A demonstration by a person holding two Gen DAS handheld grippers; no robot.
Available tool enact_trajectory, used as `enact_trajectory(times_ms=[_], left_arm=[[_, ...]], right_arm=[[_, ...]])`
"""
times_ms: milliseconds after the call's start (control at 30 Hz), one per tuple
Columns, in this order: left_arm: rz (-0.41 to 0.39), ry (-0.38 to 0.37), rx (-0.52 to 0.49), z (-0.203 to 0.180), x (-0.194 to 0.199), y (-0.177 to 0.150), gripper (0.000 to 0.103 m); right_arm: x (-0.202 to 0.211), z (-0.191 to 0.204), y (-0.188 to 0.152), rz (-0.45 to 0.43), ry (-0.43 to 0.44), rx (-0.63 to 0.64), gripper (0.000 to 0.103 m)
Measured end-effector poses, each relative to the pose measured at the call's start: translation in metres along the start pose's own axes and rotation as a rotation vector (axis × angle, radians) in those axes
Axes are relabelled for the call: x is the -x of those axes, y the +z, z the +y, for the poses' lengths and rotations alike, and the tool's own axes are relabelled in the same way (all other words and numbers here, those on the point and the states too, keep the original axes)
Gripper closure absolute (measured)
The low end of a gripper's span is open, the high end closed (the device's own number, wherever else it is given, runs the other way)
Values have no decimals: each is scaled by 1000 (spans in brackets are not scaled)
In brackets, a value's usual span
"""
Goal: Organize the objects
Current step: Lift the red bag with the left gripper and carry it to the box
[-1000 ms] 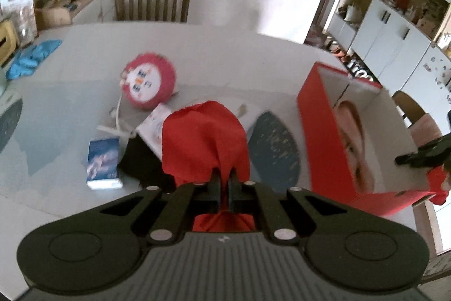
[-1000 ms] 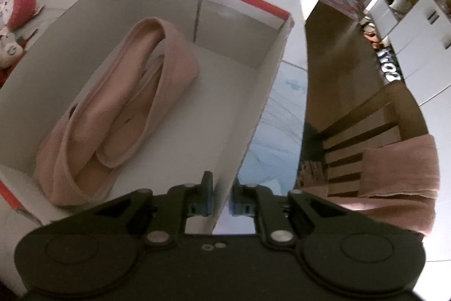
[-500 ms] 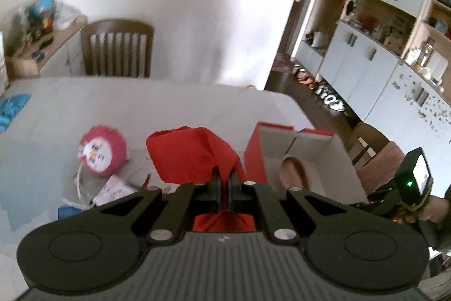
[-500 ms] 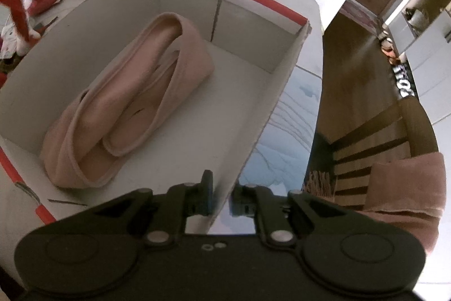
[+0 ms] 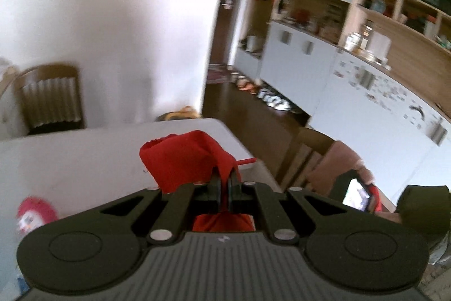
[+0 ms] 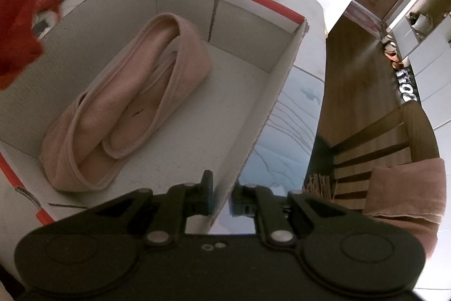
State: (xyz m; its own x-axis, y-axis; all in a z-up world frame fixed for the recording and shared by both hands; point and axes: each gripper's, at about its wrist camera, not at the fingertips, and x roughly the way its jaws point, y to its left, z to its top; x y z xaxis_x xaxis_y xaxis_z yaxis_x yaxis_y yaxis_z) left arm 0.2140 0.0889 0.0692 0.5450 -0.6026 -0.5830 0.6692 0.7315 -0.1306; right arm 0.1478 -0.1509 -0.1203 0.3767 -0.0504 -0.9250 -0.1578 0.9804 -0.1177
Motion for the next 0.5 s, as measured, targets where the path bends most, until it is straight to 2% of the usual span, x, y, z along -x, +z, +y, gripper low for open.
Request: enact_trajectory(times_ms=[300,367,500], left_arm=[[45,-136,-70,-48,-59,10,99],[47,-146,-62,-49,-69,11,99],[72,-170,14,-33,-93,3,99]], right_arm=[[-1,0,1,4,1,-4,93],[-1,0,1,4,1,-5,93],[-1,0,1,3,2,-4,93]])
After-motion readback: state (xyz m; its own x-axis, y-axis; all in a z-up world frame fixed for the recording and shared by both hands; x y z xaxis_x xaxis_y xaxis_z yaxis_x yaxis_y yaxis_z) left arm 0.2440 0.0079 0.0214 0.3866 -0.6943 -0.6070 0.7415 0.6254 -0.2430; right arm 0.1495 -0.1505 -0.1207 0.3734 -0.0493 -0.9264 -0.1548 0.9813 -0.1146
